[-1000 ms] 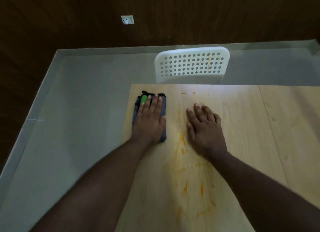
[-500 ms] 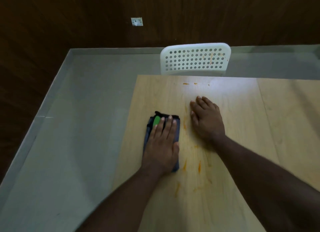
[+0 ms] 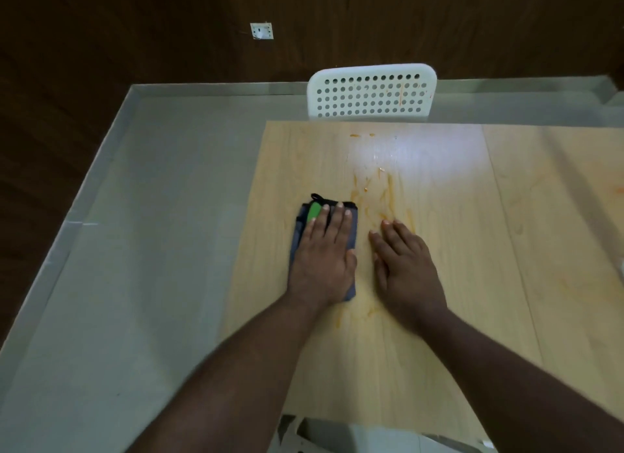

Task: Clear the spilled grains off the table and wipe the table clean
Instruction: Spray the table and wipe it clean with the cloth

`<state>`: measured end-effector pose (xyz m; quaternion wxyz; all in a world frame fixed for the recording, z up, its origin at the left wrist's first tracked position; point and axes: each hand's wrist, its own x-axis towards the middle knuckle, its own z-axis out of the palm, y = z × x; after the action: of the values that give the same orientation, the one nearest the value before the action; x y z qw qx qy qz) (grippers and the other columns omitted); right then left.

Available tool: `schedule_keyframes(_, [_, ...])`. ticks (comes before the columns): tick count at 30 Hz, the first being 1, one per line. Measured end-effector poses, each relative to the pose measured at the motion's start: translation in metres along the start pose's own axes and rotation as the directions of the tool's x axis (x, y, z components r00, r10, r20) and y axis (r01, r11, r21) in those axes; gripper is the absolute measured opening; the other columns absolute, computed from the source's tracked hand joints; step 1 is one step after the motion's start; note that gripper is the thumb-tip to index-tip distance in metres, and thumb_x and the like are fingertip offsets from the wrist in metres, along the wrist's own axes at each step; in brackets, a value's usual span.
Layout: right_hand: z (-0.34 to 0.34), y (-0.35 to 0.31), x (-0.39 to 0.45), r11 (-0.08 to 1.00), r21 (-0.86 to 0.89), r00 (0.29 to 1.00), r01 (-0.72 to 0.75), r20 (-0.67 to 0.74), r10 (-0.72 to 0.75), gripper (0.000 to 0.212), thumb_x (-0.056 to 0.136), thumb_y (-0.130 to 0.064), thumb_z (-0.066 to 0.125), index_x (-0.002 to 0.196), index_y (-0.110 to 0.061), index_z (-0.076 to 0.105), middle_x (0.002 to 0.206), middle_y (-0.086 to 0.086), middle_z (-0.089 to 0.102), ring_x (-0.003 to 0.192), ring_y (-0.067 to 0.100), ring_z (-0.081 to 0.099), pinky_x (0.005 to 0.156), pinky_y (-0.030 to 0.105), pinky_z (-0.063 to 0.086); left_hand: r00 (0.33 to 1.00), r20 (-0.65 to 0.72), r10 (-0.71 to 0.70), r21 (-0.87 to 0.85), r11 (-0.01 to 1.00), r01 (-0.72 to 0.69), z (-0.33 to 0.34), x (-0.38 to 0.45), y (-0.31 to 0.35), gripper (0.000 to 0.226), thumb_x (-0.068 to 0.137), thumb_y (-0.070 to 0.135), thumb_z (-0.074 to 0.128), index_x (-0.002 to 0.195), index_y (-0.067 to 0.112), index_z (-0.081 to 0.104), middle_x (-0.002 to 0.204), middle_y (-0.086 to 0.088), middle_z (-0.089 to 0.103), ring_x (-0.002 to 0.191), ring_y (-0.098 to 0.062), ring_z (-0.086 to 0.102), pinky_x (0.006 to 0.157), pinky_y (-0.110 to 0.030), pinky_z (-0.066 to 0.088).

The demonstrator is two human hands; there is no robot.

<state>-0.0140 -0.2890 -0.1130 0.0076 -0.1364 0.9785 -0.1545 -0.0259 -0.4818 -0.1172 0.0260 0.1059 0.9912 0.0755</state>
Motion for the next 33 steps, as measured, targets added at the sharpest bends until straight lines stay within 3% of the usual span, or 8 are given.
schedule_keyframes(4, [-0.002,0.001,0.0,1.0,0.007,1.0,-0.007,0.024,0.007,0.053,0.113,-0.043,0.029,0.165,-0.029,0.031,0.174,-0.002,0.02,0.163,0.015,0.004,0.131,0.046,0.016,0.999,0.014,-0.041,-0.043,0.998,0.042,0.002,-0.07,0.006,0.074,0.106,0.042,0.024,0.168,0.016,-0.006,0.176,-0.002,-0.012,0.162,-0.021,-0.013,0.132,-0.044,0.003])
schedule_keyframes(7, [-0.006,-0.003,0.0,1.0,0.015,0.999,-0.008,0.04,0.008,0.054,0.113,-0.042,0.028,0.165,-0.028,0.03,0.174,-0.001,0.021,0.163,0.016,0.004,0.132,0.045,0.011,0.996,0.027,-0.09,-0.047,0.995,0.091,0.0,-0.118,-0.014,0.072,0.106,0.042,0.024,0.169,0.018,-0.002,0.177,0.001,-0.01,0.162,-0.018,-0.012,0.132,-0.042,0.003])
schedule_keyframes(14, [-0.007,-0.009,-0.003,1.0,-0.023,1.0,-0.001,0.014,0.002,0.057,0.112,-0.044,0.023,0.165,-0.024,0.031,0.174,0.004,0.023,0.163,0.021,0.009,0.132,0.044,0.01,0.983,-0.001,-0.185,-0.003,0.983,0.185,0.0,-0.073,-0.009,0.075,0.101,0.044,0.018,0.169,0.014,0.004,0.177,-0.005,0.003,0.163,-0.027,0.001,0.132,-0.046,0.005])
schedule_keyframes(21, [-0.003,-0.006,-0.005,0.999,-0.042,0.999,0.026,-0.023,-0.027,0.055,0.111,-0.039,0.03,0.162,-0.02,0.04,0.17,0.009,0.032,0.161,0.027,0.019,0.13,0.045,0.016,0.999,-0.024,-0.048,-0.041,0.998,0.047,0.019,-0.137,0.05,0.073,0.106,0.041,0.025,0.169,0.013,0.001,0.177,-0.006,-0.004,0.163,-0.025,-0.005,0.131,-0.048,0.008])
schedule_keyframes(27, [-0.004,-0.006,-0.006,1.0,-0.021,1.0,0.02,-0.015,-0.021,0.055,0.11,-0.037,0.03,0.162,-0.02,0.041,0.17,0.01,0.032,0.161,0.027,0.019,0.13,0.045,0.015,0.996,-0.008,-0.085,-0.058,0.995,0.085,0.017,-0.199,0.014,0.07,0.108,0.041,0.022,0.169,0.014,0.0,0.177,-0.004,-0.006,0.163,-0.022,-0.006,0.13,-0.049,0.014])
schedule_keyframes(33, [0.001,-0.006,-0.004,1.0,-0.021,1.0,0.008,-0.014,-0.009,0.056,0.11,-0.037,0.029,0.162,-0.019,0.04,0.171,0.011,0.03,0.161,0.028,0.018,0.131,0.047,0.016,0.984,-0.028,-0.178,-0.034,0.984,0.177,0.013,-0.165,-0.013,0.071,0.106,0.041,0.023,0.169,0.014,0.005,0.177,-0.004,0.001,0.163,-0.023,-0.001,0.132,-0.047,0.008])
